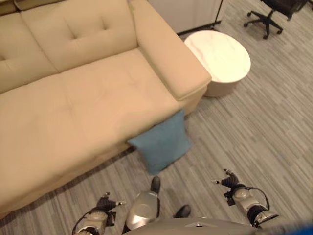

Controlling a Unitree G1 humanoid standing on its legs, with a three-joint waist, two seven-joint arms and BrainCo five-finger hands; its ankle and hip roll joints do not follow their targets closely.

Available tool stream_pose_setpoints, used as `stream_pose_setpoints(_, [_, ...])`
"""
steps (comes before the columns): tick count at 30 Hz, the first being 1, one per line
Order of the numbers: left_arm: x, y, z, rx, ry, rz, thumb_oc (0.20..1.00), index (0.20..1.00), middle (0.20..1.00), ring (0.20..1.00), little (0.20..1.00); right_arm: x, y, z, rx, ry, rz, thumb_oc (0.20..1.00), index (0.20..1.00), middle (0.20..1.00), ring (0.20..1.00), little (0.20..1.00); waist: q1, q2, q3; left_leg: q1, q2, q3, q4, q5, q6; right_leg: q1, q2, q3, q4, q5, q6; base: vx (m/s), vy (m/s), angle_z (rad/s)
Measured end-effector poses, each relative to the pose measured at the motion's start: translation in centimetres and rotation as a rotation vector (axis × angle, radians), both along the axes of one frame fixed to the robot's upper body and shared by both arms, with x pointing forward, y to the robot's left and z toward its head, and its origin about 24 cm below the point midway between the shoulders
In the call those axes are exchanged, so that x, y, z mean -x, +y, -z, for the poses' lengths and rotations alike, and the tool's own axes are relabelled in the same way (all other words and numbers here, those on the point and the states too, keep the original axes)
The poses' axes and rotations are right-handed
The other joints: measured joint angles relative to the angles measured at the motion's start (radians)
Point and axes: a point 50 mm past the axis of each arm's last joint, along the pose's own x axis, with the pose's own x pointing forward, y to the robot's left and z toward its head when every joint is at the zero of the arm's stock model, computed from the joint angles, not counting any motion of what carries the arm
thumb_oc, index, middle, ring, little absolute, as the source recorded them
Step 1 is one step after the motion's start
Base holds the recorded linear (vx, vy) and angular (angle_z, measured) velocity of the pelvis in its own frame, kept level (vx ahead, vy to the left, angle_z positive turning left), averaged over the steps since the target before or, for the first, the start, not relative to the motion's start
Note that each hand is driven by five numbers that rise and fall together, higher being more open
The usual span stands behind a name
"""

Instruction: Pick up all the scattered cushions and arrange them neatly on the sofa.

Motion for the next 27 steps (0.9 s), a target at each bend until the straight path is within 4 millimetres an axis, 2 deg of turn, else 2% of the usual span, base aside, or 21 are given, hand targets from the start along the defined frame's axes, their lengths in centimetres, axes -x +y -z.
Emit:
stream_pose_setpoints(1, [-1.7,0.7,-0.9,-0.028,-0.056,0.029,1.0,1.0,1.0,1.0,1.0,-0.4,0.2,-0.2,-0.011,-0.015,-0.007,1.0,1.0,1.0,1.0,1.0,-0.024,-0.003,-0.002,0.023,0.006,-0.04,-0.004,-0.001,0.008,-0.101,-0.059,0.054,0.23,-0.022,0.068,0.19,0.018,0.92])
stream_pose_setpoints(2, [-1.8,0.8,-1.0,-0.031,-0.057,0.031,1.0,1.0,1.0,1.0,1.0,-0.6,0.5,-0.3,-0.02,-0.02,-0.01,1.0,1.0,1.0,1.0,1.0,-0.018,-0.004,-0.002,0.035,0.001,-0.062,-0.007,-0.012,0.004,-0.128,-0.053,0.092,0.232,-0.024,0.066,0.33,-0.105,1.15])
stream_pose_setpoints(3, [-1.7,0.8,-0.9,-0.03,-0.047,0.026,1.0,1.0,1.0,1.0,1.0,-0.8,0.8,-0.3,-0.029,-0.03,-0.015,1.0,1.0,1.0,1.0,1.0,-0.034,0.001,-0.002,0.058,-0.007,-0.114,-0.019,-0.018,0.009,-0.136,-0.011,0.199,0.173,-0.032,0.046,0.17,-0.104,0.86])
stream_pose_setpoints(4, [-1.8,0.6,-0.8,-0.027,-0.048,0.033,1.0,1.0,1.0,1.0,1.0,-0.6,0.8,-0.3,-0.031,-0.03,-0.014,1.0,1.0,1.0,1.0,1.0,-0.052,0.001,-0.003,0.063,-0.017,-0.144,-0.019,-0.014,0.008,-0.126,-0.004,0.227,0.099,-0.035,0.031,0.19,-0.112,1.03])
stream_pose_setpoints(5, [-1.9,0.3,-0.8,-0.022,-0.05,0.048,1.0,1.0,1.0,1.0,1.0,-0.5,0.7,-0.2,-0.03,-0.026,-0.01,1.0,1.0,1.0,1.0,1.0,-0.053,0.003,-0.002,0.069,-0.028,-0.177,-0.022,-0.017,0.006,-0.129,-0.006,0.256,0.055,-0.033,0.024,0.13,-0.076,1.31])
stream_pose_setpoints(6, [-2.2,-0.5,-0.6,-0.006,-0.055,0.063,1.0,1.0,1.0,1.0,1.0,-0.5,0.7,-0.2,-0.031,-0.025,-0.011,1.0,1.0,1.0,1.0,1.0,-0.067,0.014,-0.001,0.073,-0.034,-0.219,-0.022,-0.014,0.016,-0.136,-0.012,0.313,-0.045,0.004,0.009,0.2,-0.136,1.03])
stream_pose_setpoints(7, [-2.1,-0.8,-0.4,0.0,-0.048,0.069,1.0,1.0,1.0,1.0,1.0,-0.5,0.8,-0.2,-0.033,-0.025,-0.011,1.0,1.0,1.0,1.0,1.0,-0.067,0.025,-0.003,0.073,-0.034,-0.241,-0.022,-0.016,0.012,-0.15,-0.012,0.358,-0.09,0.036,0.006,0.18,-0.154,1.03])
stream_pose_setpoints(8, [-1.9,-1.0,-0.3,0.004,-0.042,0.068,1.0,1.0,1.0,1.0,1.0,-0.4,0.8,-0.1,-0.034,-0.023,-0.011,1.0,1.0,1.0,1.0,1.0,-0.074,0.024,-0.008,0.072,-0.033,-0.262,-0.018,-0.016,0.013,-0.147,-0.013,0.378,-0.126,0.069,0.007,0.17,-0.183,0.96])
stream_pose_setpoints(9, [-1.6,-1.1,-0.2,0.006,-0.034,0.069,1.0,1.0,1.0,1.0,1.0,-0.8,0.8,-0.3,-0.035,-0.032,-0.013,1.0,1.0,1.0,1.0,1.0,-0.088,0.039,-0.005,0.07,-0.03,-0.321,-0.017,-0.022,0.003,-0.162,-0.022,0.432,-0.175,0.112,0.015,0.14,-0.184,1.07])
stream_pose_setpoints(10, [-1.6,-1.2,-0.2,0.006,-0.033,0.072,1.0,1.0,1.0,1.0,1.0,-0.6,0.8,-0.2,-0.034,-0.027,-0.011,1.0,1.0,1.0,1.0,1.0,-0.091,0.042,-0.003,0.072,-0.029,-0.339,-0.017,-0.025,-0.008,-0.162,-0.022,0.44,-0.198,0.14,0.011,0.16,-0.234,0.99])
stream_pose_setpoints(12, [-1.1,-0.8,-0.1,-0.006,-0.018,0.075,1.0,1.0,1.0,1.0,1.0,-0.4,1.1,-0.1,-0.043,-0.021,-0.011,1.0,1.0,1.0,1.0,1.0,-0.082,0.025,-0.008,0.079,-0.036,-0.361,-0.015,-0.038,-0.03,-0.163,-0.039,0.44,-0.239,0.233,-0.016,0.14,-0.209,0.52])
stream_pose_setpoints(13, [-0.2,-1.4,0.4,0.011,0.006,0.07,1.0,1.0,1.0,1.0,1.0,-0.3,0.6,-0.1,-0.03,-0.017,-0.006,1.0,1.0,1.0,1.0,1.0,-0.079,0.054,-0.019,0.076,-0.004,-0.388,-0.014,-0.038,-0.059,-0.121,-0.007,0.391,-0.285,0.235,-0.04,0.17,-0.31,0.62])
stream_pose_setpoints(14, [-0.1,-1.7,0.5,0.018,0.009,0.069,1.0,1.0,1.0,1.0,1.0,-0.1,0.2,-0.1,-0.021,-0.012,-0.002,1.0,1.0,1.0,1.0,1.0,-0.092,0.064,-0.025,0.074,0.007,-0.412,-0.013,-0.046,-0.074,-0.088,0.007,0.357,-0.333,0.244,-0.054,0.14,-0.266,0.51])
stream_pose_setpoints(15, [-0.1,-1.7,0.5,0.018,0.009,0.069,1.0,1.0,1.0,1.0,1.0,-0.1,0.2,-0.1,-0.021,-0.012,-0.002,1.0,1.0,1.0,1.0,1.0,-0.092,0.064,-0.025,0.074,0.007,-0.412,-0.013,-0.046,-0.074,-0.088,0.007,0.357,-0.333,0.244,-0.054,0.14,-0.271,0.63])
stream_pose_setpoints(16, [-0.2,-2.5,0.7,0.039,0.003,0.074,1.0,1.0,1.0,1.0,1.0,-0.3,-0.7,-0.3,0.002,-0.011,0.006,1.0,1.0,1.0,1.0,1.0,-0.089,0.077,-0.025,0.065,0.044,-0.427,-0.016,-0.038,-0.106,-0.072,0.045,0.318,-0.346,0.236,-0.074,0.09,-0.162,0.5])
stream_pose_setpoints(18, [-0.5,-2.9,0.7,0.047,-0.004,0.085,1.0,1.0,1.0,1.0,1.0,-1.0,-1.3,-0.9,0.015,-0.039,0.011,1.0,1.0,1.0,1.0,1.0,-0.097,0.074,-0.024,0.037,0.071,-0.438,-0.006,-0.019,-0.146,-0.071,0.072,0.287,-0.347,0.219,-0.083,0.1,-0.212,0.65])
stream_pose_setpoints(21, [-1.9,-3.3,0.4,0.053,-0.038,0.101,1.0,1.0,1.0,1.0,1.0,-1.6,-2.0,-1.4,0.024,-0.061,0.02,1.0,1.0,1.0,1.0,1.0,-0.106,0.066,-0.015,-0.005,0.083,-0.452,0.025,0.002,-0.181,-0.064,0.1,0.234,-0.351,0.191,-0.099,-0.01,-0.136,0.66])
stream_pose_setpoints(23, [-3.7,-4.0,-0.1,0.068,-0.091,0.113,1.0,1.0,1.0,1.0,1.0,-2.0,-2.5,-1.7,0.03,-0.081,0.032,1.0,1.0,1.0,1.0,1.0,-0.118,0.056,0.012,-0.086,0.064,-0.381,0.095,0.045,-0.233,-0.062,0.084,0.176,-0.351,0.18,-0.106,-0.02,-0.09,1.0])
stream_pose_setpoints(24, [-4.6,-4.4,-0.3,0.074,-0.113,0.121,1.0,1.0,1.0,1.0,1.0,-2.0,-2.7,-1.8,0.032,-0.081,0.039,1.0,1.0,1.0,1.0,1.0,-0.135,0.049,0.029,-0.118,0.06,-0.219,0.105,0.094,-0.218,-0.059,0.064,0.126,-0.352,0.167,-0.127,0.0,-0.032,1.0])
stream_pose_setpoints(26, [-4.8,-4.5,-0.5,0.075,-0.124,0.124,1.0,1.0,1.0,1.0,1.0,-1.6,-2.7,-1.6,0.03,-0.074,0.042,1.0,1.0,1.0,1.0,1.0,-0.134,0.053,0.031,-0.117,0.07,-0.121,0.105,0.078,-0.189,-0.059,0.068,0.113,-0.352,0.161,-0.142,0.05,-0.017,0.47])
stream_pose_setpoints(27, [-4.1,-4.3,-0.2,0.074,-0.104,0.117,1.0,1.0,1.0,1.0,1.0,-1.4,-2.7,-1.5,0.028,-0.071,0.042,1.0,1.0,1.0,1.0,1.0,-0.138,0.056,0.032,-0.111,0.075,-0.061,0.103,0.061,-0.163,-0.056,0.068,0.102,-0.352,0.161,-0.144,0.1,0.024,0.24])
